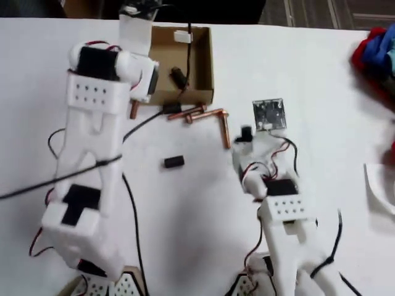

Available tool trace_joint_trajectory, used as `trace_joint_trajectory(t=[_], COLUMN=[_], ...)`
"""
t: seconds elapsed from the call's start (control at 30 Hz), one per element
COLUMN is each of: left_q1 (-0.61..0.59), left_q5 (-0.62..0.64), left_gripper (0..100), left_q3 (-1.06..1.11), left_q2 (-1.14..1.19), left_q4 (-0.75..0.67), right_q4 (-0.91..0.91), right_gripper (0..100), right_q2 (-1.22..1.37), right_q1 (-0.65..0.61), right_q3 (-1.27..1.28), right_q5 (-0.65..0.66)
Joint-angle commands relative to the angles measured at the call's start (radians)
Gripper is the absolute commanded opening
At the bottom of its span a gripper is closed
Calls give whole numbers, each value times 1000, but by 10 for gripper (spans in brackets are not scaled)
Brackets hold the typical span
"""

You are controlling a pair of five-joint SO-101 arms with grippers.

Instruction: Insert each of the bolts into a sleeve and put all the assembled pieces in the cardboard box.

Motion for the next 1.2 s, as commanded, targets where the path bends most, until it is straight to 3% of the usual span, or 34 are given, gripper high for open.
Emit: trace_joint_trajectory(t=[0.0, 0.17, 0.33, 0.47, 0.67, 0.9, 1.17], left_q1=[37, 81, 94, 100, 114, 120, 195], left_q5=[80, 83, 83, 84, 103, 379, 350], left_gripper=[26, 26, 26, 25, 26, 27, 27], left_q3=[71, 351, 788, 1003, 1038, 975, 817], left_q2=[-186, -399, -649, -763, -772, -637, -508], left_q4=[-83, -252, -591, -799, -945, -984, -982], right_q4=[-150, -384, -539, -561, -564, -570, -661], right_gripper=[20, 20, 20, 20, 20, 20, 20], right_q2=[-90, -45, 110, 168, 125, 97, 97], right_q1=[-88, -101, -107, -131, -234, -225, -182], right_q3=[3, 52, 35, 21, 40, 37, 44], right_q5=[-26, -31, -32, -35, -31, -31, -31])
